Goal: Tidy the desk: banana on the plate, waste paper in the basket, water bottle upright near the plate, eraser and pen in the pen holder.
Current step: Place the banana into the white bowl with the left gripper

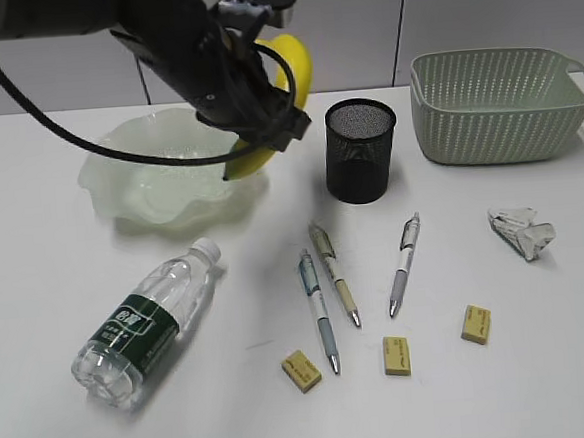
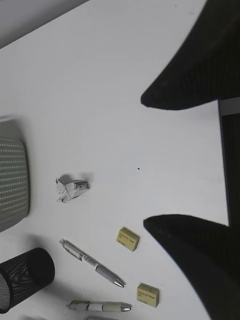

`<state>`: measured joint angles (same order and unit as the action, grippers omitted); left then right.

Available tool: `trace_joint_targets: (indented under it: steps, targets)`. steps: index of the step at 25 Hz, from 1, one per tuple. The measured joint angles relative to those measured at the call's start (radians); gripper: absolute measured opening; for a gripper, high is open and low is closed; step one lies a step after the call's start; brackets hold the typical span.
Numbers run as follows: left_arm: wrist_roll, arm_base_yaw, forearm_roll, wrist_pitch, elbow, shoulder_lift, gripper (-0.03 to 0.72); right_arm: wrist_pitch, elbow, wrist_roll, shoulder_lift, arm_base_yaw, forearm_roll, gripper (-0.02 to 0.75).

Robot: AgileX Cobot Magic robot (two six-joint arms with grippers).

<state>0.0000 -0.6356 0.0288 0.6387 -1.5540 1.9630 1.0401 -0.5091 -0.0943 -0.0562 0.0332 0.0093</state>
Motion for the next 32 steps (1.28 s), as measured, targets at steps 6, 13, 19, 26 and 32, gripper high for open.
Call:
trace_joint_targets:
  steps: [6,13,19,26,32]
  targets:
    - [0.000,0.176,0.015,-0.023,0.000,0.045,0.319,0.000,0.000,0.000,0.000,0.000,0.000,0.519]
    - [0.000,0.242,-0.013,-0.026,0.000,0.109,0.498,0.000,0.000,0.000,0.000,0.000,0.000,0.519]
    - [0.000,0.242,-0.019,-0.007,0.000,0.109,0.585,0.000,0.000,0.000,0.000,0.000,0.000,0.519]
    - [0.000,0.242,-0.029,-0.064,0.166,-0.104,0.550,0.000,0.000,0.000,0.000,0.000,0.000,0.519]
    - [0.000,0.242,-0.012,-0.131,0.605,-0.569,0.528,0.000,0.000,0.000,0.000,0.000,0.000,0.519]
